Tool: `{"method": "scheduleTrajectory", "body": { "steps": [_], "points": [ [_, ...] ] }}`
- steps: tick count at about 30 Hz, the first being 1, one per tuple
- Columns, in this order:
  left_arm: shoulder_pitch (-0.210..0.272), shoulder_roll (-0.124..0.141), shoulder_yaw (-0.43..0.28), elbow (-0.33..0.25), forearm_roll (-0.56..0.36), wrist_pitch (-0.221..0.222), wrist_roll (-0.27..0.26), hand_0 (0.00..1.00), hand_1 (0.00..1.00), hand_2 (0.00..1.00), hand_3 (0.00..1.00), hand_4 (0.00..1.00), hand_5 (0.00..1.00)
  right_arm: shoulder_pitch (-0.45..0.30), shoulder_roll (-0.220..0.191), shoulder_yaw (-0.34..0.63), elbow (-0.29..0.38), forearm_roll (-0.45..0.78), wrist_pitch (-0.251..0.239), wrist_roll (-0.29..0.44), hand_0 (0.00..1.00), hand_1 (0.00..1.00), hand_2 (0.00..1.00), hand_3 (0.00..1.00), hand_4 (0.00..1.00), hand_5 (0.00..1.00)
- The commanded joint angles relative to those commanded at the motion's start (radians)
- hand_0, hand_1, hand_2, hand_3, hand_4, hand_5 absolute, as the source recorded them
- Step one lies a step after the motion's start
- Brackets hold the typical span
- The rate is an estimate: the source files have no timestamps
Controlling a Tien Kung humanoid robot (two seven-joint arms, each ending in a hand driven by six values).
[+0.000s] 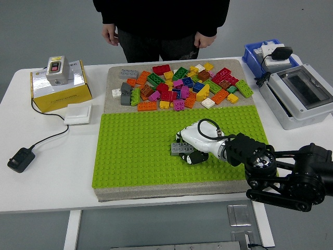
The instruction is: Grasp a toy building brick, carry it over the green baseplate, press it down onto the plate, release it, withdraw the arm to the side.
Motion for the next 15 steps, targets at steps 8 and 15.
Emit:
{"method": "scheduleTrajectory", "body": {
  "steps": [8,15],
  "points": [
    [0.001,-0.001,0.002,0.0,-0.002,0.0,-0.001,0.669,0.669,0.661,0.747,0.398,0.551,0.0,0.003,-0.001,-0.001,0.005,0.001,0.001,0.056,0.193,0.702,0.793,0.494,0.319],
    [0.002,-0.001,0.004,0.0,-0.003,-0.001,-0.002,0.669,0.668,0.658,0.745,0.396,0.552,0.0,0.005,0.001,-0.004,0.012,0.001,0.002,0.056,0.193,0.708,0.794,0.502,0.327]
  ]
}}
